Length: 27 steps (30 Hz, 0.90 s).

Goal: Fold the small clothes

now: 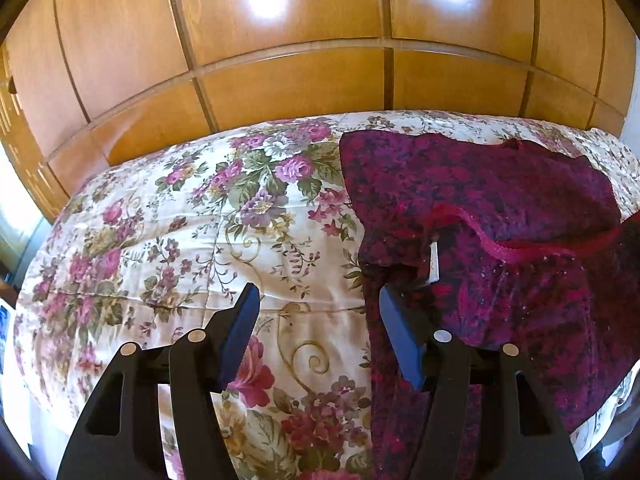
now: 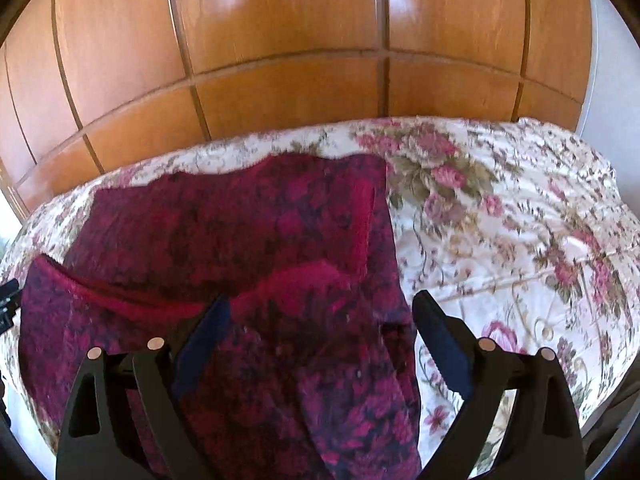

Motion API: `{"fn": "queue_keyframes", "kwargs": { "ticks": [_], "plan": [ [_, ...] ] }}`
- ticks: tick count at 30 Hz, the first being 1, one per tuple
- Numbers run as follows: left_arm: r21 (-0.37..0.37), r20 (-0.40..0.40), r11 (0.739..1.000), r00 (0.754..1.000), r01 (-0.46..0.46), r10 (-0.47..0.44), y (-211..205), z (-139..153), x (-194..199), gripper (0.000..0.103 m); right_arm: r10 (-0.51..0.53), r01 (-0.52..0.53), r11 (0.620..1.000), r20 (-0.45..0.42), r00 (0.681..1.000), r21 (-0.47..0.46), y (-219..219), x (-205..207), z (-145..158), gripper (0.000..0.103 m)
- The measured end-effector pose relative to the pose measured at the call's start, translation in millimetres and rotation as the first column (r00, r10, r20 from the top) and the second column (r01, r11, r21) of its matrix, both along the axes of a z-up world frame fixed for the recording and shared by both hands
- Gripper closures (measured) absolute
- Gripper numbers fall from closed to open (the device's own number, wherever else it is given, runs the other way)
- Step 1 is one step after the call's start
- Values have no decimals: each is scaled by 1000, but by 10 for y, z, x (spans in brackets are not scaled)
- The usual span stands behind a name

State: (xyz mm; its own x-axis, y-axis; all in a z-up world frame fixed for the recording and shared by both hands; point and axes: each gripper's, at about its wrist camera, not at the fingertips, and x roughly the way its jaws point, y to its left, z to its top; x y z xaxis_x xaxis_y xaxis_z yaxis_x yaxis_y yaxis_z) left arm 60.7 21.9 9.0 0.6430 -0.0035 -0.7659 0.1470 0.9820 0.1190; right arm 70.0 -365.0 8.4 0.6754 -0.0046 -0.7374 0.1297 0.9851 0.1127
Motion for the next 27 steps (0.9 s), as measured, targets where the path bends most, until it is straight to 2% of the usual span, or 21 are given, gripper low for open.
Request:
{"fn": "queue_keyframes", "kwargs": {
  "ticks": [3, 6, 7, 10, 13, 14, 15, 16, 20, 21, 23, 24, 25, 26, 27],
  "plan": [
    [0, 7, 1000, 1000, -9, 9, 5, 22, -2, 41, 5, -5, 1000, 6, 1000, -30, 34, 56, 27, 33],
    [13, 25, 1000, 1000, -12, 12, 14, 65, -13, 41, 37, -37, 999, -7, 999, -35, 79, 112, 22, 56],
    [16, 33, 1000, 999, -7, 7, 16, 91, -20, 41, 45, -45, 998, -8, 999, -54, 104, 125, 29, 58],
    [7, 65, 1000, 998, 8, -9, 34, 191, -43, 41, 57, -56, 994, 5, 998, -91, 142, 139, 78, 58],
    [-15, 104, 999, 994, 44, -42, 46, 302, -75, 41, 79, -78, 994, 11, 997, -75, 142, 129, 131, 56],
    [-28, 111, 996, 990, 86, -83, 30, 331, -89, 41, 96, -95, 993, 15, 995, -69, 151, 119, 145, 51],
    [-38, 112, 991, 986, 131, -126, 4, 340, -99, 41, 121, -120, 991, 17, 992, -64, 161, 103, 168, 35],
    [-44, 109, 986, 982, 161, -156, -20, 335, -103, 41, 150, -148, 987, 18, 989, -68, 186, 80, 197, 26],
    [-17, 51, 956, 955, 294, -293, -251, 189, -73, 38, 221, -218, 969, 15, 975, -118, 304, 15, 226, 27],
    [-5, 41, 948, 947, 318, -317, -301, 149, -69, 34, 227, -224, 966, 9, 974, -130, 328, 14, 204, 28],
    [32, 26, 943, 943, 330, -331, -394, 42, -44, 34, 237, -237, 959, -17, 971, -153, 369, 48, 116, 31],
    [29, 14, 942, 942, 334, -334, -416, 7, -31, 37, 236, -239, 957, -38, 971, -165, 377, 83, 49, 36],
    [17, 7, 941, 941, 338, -338, -420, -21, -14, 47, 232, -238, 955, -59, 971, -179, 379, 108, -8, 52],
    [0, -2, 939, 939, 343, -343, -424, -52, -2, 52, 227, -239, 952, -82, 970, -189, 376, 133, -63, 70],
    [-13, -13, 939, 939, 344, -344, -424, -74, 7, 68, 218, -235, 951, -106, 970, -199, 362, 161, -126, 81]
  ]
}}
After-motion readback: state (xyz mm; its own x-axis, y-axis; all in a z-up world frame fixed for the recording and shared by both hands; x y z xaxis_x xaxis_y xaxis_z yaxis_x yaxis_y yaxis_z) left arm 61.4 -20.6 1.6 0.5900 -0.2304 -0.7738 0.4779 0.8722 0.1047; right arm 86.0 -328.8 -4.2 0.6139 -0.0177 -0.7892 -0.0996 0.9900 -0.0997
